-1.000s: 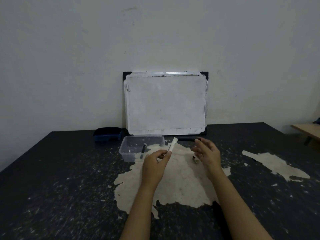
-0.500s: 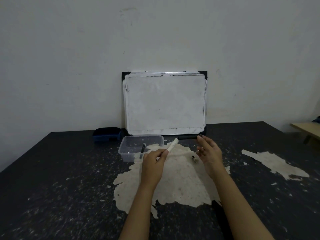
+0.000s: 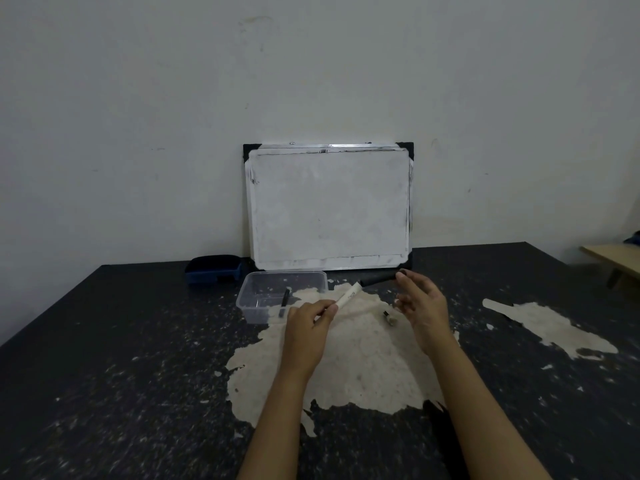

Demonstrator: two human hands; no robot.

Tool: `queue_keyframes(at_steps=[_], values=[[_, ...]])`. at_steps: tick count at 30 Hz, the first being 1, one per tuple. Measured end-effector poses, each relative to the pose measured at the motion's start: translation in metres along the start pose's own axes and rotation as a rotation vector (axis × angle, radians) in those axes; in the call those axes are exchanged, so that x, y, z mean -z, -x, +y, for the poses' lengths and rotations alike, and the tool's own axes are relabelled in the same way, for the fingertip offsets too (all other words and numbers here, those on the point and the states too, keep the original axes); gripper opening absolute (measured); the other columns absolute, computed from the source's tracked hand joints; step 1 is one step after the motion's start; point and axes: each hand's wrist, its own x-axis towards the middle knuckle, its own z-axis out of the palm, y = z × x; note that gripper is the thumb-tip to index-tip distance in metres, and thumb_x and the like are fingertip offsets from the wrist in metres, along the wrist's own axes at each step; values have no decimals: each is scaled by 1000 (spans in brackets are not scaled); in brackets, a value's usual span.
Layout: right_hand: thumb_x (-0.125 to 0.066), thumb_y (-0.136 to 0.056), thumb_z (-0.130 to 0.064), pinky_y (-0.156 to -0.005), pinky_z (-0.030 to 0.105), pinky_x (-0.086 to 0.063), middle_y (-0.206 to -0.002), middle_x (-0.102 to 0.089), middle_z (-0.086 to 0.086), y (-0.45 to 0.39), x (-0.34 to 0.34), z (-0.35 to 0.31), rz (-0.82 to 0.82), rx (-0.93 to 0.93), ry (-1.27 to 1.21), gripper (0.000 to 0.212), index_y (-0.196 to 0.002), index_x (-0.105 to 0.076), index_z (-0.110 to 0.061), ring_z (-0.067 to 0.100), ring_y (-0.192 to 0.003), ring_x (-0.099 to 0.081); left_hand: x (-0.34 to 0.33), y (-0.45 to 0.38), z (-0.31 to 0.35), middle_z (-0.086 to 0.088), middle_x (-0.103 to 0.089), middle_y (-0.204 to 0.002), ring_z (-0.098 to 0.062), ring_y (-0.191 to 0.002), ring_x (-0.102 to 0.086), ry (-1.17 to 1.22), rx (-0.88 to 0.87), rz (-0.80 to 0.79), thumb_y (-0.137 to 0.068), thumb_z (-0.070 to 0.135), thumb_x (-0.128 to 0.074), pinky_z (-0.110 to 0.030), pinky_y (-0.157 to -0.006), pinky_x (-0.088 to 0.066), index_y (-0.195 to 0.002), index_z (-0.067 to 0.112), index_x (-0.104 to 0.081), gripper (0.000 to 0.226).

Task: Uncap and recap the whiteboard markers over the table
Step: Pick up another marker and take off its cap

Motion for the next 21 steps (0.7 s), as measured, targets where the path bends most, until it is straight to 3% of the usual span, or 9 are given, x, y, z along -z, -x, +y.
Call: queue_keyframes(at_steps=[4, 10, 13, 18, 21], values=[[-75, -86, -15, -61, 24, -53, -88, -69, 4, 1, 0, 0, -2, 9, 45, 29, -114, -68, -11, 11, -60, -52, -1, 1, -1, 7, -65, -89, -26, -96, -57, 4, -3, -15, -95, 43, -53, -35, -77, -47, -108, 31, -73, 27], [-73, -87, -13, -61, 23, -51, -84, -71, -1, 7, -2, -4, -64, 94, 125, 24, -111, -69, -13, 7, -60, -54, 3, 6, 9, 4, -63, -94, -17, -101, -49, -45, -20, -23, -97, 35, -55, -32, -84, -46, -112, 23, -73, 26], [-75, -86, -13, -59, 21, -52, -86, -75, 1, 9, -4, -2, -130, 115, 190, 25, -110, -69, -14, 7, -61, -59, 0, 6, 12, 3, -62, -92, -18, -96, -49, -44, -17, -51, -97, 36, -55, -27, -74, -40, -110, 24, -73, 26], [-71, -90, -22, -71, 35, -55, -91, -77, 4, 14, -10, 2, -255, 194, 328, 19, -106, -74, -13, 15, -74, -66, -6, 6, 17, -3, -66, -87, -16, -79, -57, 118, 24, -106, -99, 33, -53, -23, -65, -39, -105, 21, -74, 25], [-64, -95, -24, -69, 35, -52, -92, -76, 7, 15, -12, 2, -272, 193, 290, 23, -109, -75, -10, 13, -71, -62, -7, 8, 24, -3, -69, -88, -9, -74, -58, 226, 53, -141, -100, 31, -52, -18, -64, -40, -110, 20, -75, 27]])
